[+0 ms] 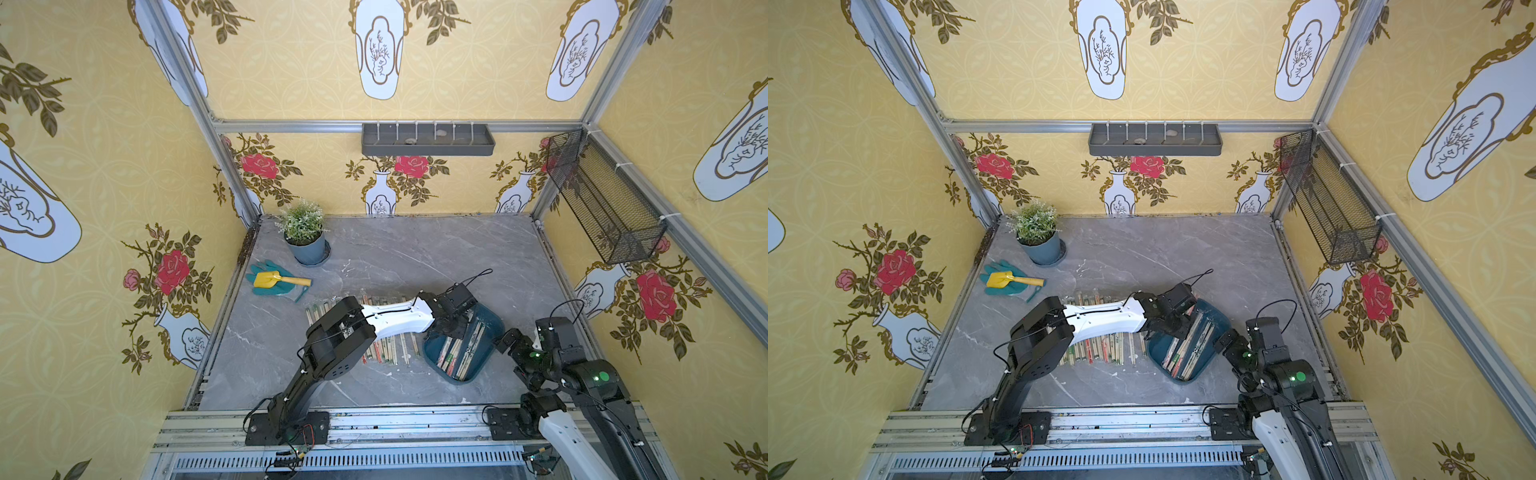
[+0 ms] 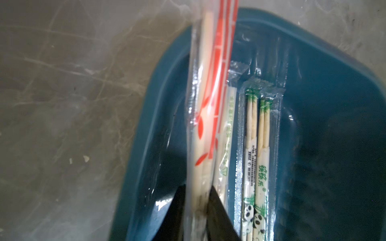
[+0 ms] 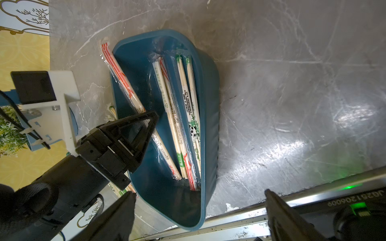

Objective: Take the paired disposable chopsticks out of the storage box
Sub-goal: Pick up the paired disposable chopsticks from the storage box.

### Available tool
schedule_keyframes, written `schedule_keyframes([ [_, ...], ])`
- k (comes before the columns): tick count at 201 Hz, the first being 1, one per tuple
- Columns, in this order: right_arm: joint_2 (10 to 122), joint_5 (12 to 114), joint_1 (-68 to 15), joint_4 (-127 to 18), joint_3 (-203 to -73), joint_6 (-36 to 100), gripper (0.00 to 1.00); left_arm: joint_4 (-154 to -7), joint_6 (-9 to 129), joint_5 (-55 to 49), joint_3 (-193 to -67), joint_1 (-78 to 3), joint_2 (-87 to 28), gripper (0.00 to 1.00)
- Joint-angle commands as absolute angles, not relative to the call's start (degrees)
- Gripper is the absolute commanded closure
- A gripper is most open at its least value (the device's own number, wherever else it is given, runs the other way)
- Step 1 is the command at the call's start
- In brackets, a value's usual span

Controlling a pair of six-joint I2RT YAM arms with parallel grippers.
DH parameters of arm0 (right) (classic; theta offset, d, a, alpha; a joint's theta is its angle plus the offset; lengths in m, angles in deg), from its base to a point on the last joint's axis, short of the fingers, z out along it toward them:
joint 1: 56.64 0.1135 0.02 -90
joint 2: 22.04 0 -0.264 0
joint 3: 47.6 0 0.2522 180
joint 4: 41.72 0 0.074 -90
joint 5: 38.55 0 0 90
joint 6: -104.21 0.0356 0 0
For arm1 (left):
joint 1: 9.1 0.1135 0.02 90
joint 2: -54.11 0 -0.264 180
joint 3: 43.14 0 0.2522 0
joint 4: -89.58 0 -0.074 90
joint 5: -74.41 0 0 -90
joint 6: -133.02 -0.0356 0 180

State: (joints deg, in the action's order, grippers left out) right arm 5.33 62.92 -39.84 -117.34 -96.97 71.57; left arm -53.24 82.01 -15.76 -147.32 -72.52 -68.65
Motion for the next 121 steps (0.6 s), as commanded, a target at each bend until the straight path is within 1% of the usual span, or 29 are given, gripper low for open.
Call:
schedule_keyframes([
  [1,5.47,62.26,-39.79,-117.70,-97.18,71.50,0.03,-54.54,81.72,-14.56,-146.99,-72.51,-68.29,0.95],
  [10,5.46,62.26,-39.85,-117.70,-97.30,71.49,0.02,-55.18,81.77,-14.33,-146.58,-72.49,-67.44,1.00],
  [52,5.79,62.44,-39.80,-117.39,-97.34,71.18,0.02,-56.36,84.36,-15.68,-144.27,-71.96,-61.08,1.00],
  [91,6.51,62.92,-39.84,-116.20,-97.31,70.67,0.03,-57.76,88.88,-21.43,-138.18,-69.88,-52.30,1.00],
  [121,7.55,63.47,-39.86,-115.03,-97.48,70.01,0.02,-56.25,96.22,-25.74,-132.19,-67.43,-47.16,1.00],
])
